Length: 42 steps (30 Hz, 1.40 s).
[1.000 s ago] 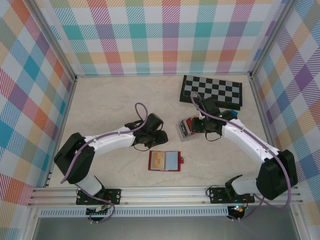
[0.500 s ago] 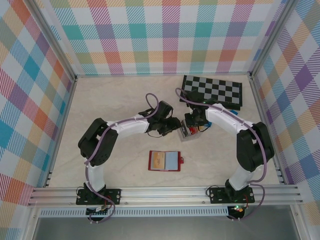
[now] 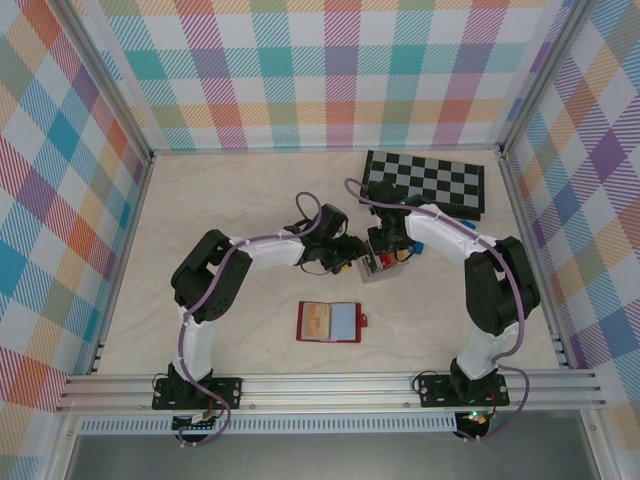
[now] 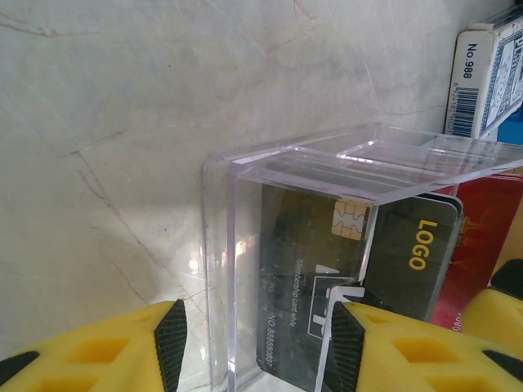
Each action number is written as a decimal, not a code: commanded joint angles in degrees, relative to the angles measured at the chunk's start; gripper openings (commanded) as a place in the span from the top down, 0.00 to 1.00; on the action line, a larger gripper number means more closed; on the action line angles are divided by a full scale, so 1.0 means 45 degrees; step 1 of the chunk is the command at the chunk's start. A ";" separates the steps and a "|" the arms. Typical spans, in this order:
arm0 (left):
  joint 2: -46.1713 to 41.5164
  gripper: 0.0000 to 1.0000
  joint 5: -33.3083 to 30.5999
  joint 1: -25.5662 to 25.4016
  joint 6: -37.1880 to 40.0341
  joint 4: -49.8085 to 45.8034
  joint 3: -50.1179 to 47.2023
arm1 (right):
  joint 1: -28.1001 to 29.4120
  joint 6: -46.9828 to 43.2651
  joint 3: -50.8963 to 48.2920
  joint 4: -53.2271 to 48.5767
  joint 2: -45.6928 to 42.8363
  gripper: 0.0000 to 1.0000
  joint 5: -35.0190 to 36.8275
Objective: Put the credit cards into the card holder
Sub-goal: Pick up the credit card from the storage box.
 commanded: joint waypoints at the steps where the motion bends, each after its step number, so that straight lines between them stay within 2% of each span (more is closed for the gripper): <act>1: 0.0286 0.50 0.0108 0.0061 -0.0173 -0.0066 -0.0044 | 0.0310 -0.0486 0.0367 -0.0392 0.0564 0.67 0.0949; 4: 0.0297 0.52 0.0108 0.0051 -0.0232 0.0010 -0.0224 | 0.0404 -0.0377 0.0329 -0.0510 0.0766 0.68 0.1860; 12: 0.0276 0.54 0.0088 0.0049 -0.0207 -0.0001 -0.0311 | 0.0474 -0.0442 0.0148 -0.0408 0.0070 0.66 0.2595; 21: 0.0237 0.54 0.0091 0.0052 -0.0217 -0.0018 -0.0389 | 0.0481 -0.0534 0.0123 -0.0457 -0.0038 0.71 0.2441; 27: 0.0263 0.54 0.0117 0.0050 -0.0217 -0.0020 -0.0350 | 0.0481 -0.0543 0.0238 -0.0502 -0.0031 0.84 0.2265; 34: 0.0246 0.54 0.0064 0.0052 -0.0183 -0.0054 -0.0379 | 0.0490 -0.0430 0.0317 -0.0624 -0.0278 0.88 0.2207; 42: 0.0161 0.53 0.0030 0.0045 -0.0139 -0.0018 -0.0394 | 0.0480 -0.0154 0.0426 -0.0888 -0.0974 0.94 0.1127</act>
